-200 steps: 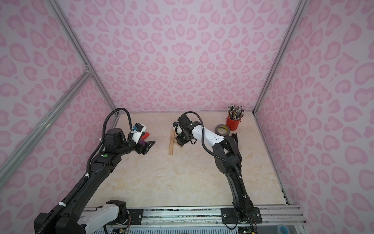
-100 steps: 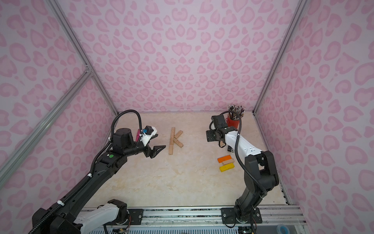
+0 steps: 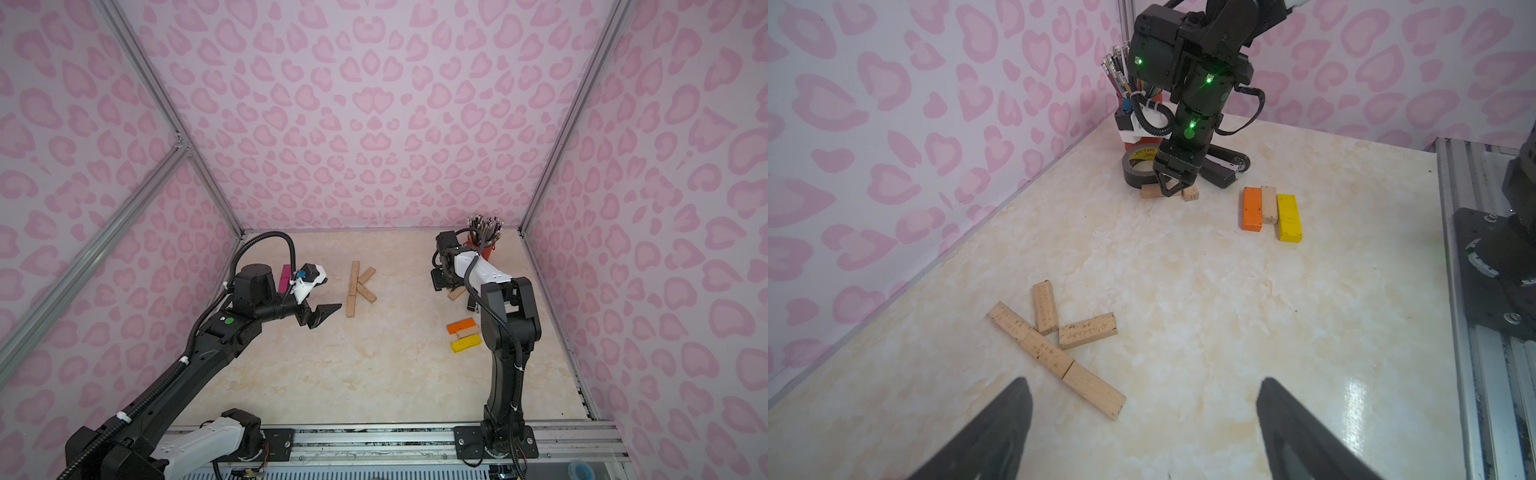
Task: Assemble the letter k with building blocks
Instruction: Pick up the building block from the center of the board.
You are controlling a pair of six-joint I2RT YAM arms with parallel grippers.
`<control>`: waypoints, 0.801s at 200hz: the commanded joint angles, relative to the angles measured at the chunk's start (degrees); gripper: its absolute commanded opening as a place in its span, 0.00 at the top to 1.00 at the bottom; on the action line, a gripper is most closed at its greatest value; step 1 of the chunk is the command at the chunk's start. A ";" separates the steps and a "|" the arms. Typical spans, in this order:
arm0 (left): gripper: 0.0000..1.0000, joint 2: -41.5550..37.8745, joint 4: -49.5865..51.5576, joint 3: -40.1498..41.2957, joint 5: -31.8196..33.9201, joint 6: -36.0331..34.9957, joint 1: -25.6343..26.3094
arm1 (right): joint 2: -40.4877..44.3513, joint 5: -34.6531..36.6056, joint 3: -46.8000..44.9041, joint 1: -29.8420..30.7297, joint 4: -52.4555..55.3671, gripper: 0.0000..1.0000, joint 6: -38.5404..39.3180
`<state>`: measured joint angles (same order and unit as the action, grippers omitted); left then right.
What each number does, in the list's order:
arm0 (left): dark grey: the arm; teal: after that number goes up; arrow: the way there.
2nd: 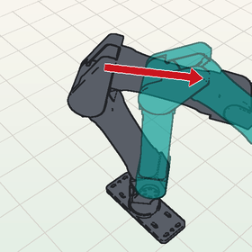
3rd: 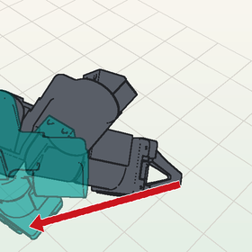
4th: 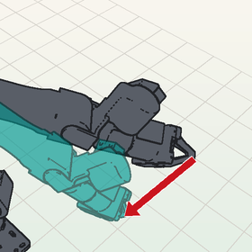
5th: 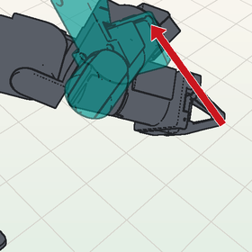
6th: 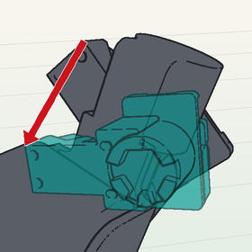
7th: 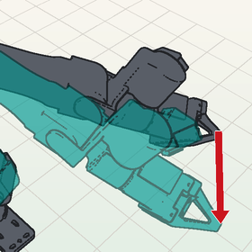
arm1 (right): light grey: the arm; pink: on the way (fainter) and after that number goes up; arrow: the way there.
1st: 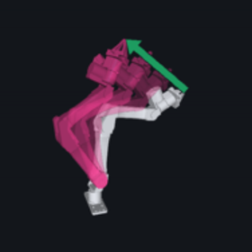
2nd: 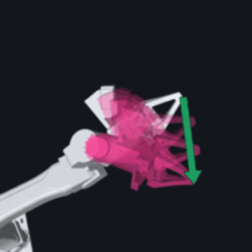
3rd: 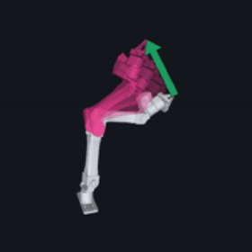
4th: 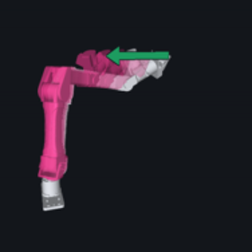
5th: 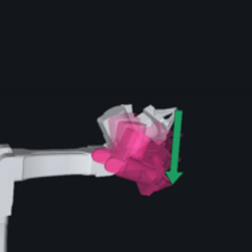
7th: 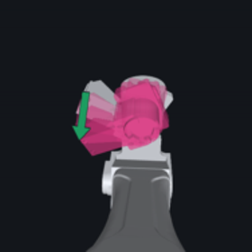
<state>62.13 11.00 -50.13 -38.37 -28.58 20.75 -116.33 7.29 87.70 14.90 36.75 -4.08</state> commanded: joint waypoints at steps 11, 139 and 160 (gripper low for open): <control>0.13 -0.25 -0.04 0.16 0.65 -1.06 -0.36 | -2.73 -0.24 1.26 -0.48 2.17 0.33 -0.99; 0.13 -0.47 0.25 0.54 2.82 -0.87 -0.97 | -11.27 -2.54 10.03 -0.59 4.72 0.63 -1.68; 0.13 -0.53 0.25 0.56 3.08 -0.60 -1.07 | -11.65 -2.67 10.11 -0.46 4.72 0.68 -3.08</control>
<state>61.91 11.03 -49.80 -35.77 -28.77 19.88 -126.87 5.06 97.89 14.26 39.94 -5.56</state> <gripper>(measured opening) 0.869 0.347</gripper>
